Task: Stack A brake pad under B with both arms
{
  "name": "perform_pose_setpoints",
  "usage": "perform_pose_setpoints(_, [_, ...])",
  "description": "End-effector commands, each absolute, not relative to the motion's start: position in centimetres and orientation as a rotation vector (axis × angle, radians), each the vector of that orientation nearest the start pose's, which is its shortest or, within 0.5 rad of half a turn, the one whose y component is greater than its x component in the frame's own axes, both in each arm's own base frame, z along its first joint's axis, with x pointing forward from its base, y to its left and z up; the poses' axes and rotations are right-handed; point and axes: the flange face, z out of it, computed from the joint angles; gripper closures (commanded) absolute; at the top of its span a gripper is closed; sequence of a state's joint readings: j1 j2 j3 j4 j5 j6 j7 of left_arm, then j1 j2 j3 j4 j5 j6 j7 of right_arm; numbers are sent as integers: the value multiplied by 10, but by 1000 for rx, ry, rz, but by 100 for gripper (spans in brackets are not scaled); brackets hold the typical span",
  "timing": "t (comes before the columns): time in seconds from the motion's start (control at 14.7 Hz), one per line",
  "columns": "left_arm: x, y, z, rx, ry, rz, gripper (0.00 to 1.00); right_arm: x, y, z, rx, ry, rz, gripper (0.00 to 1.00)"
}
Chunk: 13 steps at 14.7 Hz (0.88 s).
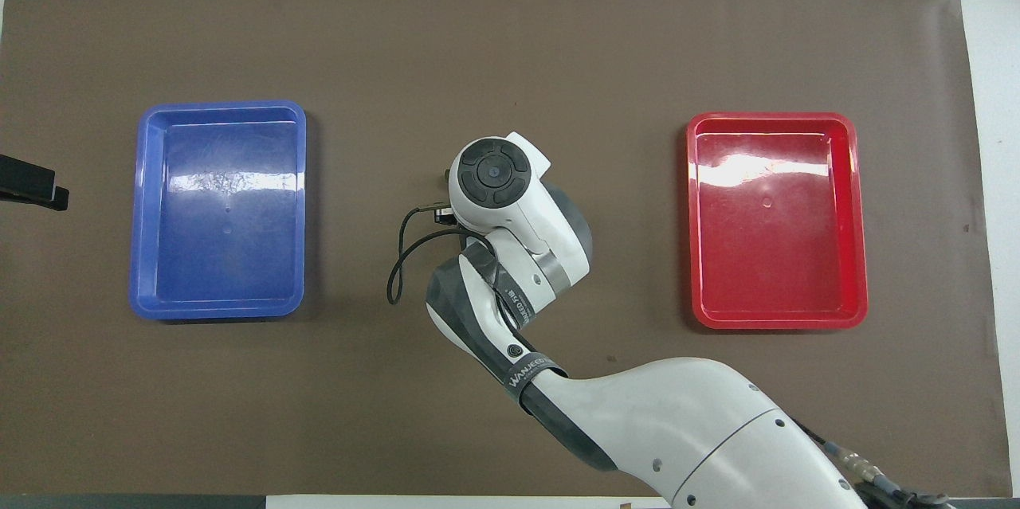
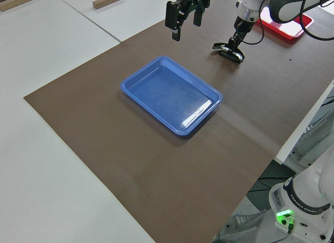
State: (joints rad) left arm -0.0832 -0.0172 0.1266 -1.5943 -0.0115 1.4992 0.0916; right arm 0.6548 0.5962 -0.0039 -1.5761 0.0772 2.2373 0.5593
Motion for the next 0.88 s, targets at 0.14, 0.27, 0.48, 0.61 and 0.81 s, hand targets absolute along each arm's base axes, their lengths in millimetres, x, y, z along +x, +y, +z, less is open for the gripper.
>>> perform_pose_setpoints(0.14, [534,24,617,-3170,55,102,2,548,426,299,-3068,-145,-10,0])
perform_pose_setpoints(0.27, [534,24,617,-3170,55,102,2,552,424,304,-3071,-139,-10,0])
perform_pose_setpoints(0.48, [534,24,617,-3170,52,102,2,562,399,352,-3068,-73,-35,0])
perform_pose_setpoints(0.61, [534,24,617,-3172,55,102,2,580,361,388,-3050,19,-87,0])
perform_pose_setpoints(0.81, [534,24,617,-3170,52,102,2,604,281,444,-3048,170,-155,0])
